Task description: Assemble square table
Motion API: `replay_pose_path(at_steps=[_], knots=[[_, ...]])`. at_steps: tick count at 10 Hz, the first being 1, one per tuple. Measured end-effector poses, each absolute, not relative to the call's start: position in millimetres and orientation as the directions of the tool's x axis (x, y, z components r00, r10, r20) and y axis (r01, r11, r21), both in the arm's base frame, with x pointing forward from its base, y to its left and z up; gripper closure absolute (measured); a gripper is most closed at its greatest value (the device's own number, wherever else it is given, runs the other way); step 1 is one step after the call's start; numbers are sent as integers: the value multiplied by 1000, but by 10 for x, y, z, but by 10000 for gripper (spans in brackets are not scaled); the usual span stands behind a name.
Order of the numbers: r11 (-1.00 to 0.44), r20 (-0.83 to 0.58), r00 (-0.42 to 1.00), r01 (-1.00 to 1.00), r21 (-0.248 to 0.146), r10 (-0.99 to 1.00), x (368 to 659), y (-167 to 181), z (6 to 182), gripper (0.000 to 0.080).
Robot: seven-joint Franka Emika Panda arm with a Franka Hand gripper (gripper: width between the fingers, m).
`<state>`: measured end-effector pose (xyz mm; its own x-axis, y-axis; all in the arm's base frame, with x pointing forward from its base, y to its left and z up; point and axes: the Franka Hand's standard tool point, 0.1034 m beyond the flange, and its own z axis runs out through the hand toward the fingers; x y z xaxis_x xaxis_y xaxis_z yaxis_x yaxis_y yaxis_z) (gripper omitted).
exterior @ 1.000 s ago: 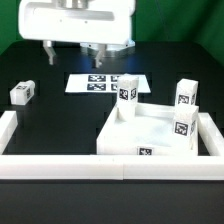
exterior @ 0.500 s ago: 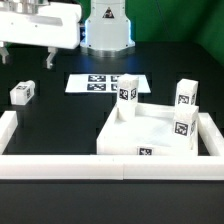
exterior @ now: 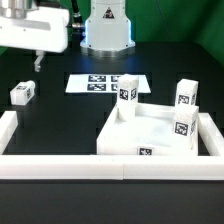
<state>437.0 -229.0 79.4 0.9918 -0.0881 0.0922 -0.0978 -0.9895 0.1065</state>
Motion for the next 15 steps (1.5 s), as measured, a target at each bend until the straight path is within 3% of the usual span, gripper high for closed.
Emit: replay_pose_path(at_steps=[4, 6, 8, 12, 14, 15], knots=[[-991, 65, 995, -85, 101, -79, 4347, -2311, 724, 150], [-998, -97, 994, -57, 6, -57, 4323, -2303, 692, 150], [-999, -212, 977, -34, -40, -25, 4430, -2283, 647, 150], [-995, -456, 890, -46, -84, -3, 4415, -2208, 541, 150], [-994, -577, 817, -46, -96, 18, 4381, -2193, 511, 150], [-994, -659, 752, -91, -55, -32, 4303, -2211, 418, 150]])
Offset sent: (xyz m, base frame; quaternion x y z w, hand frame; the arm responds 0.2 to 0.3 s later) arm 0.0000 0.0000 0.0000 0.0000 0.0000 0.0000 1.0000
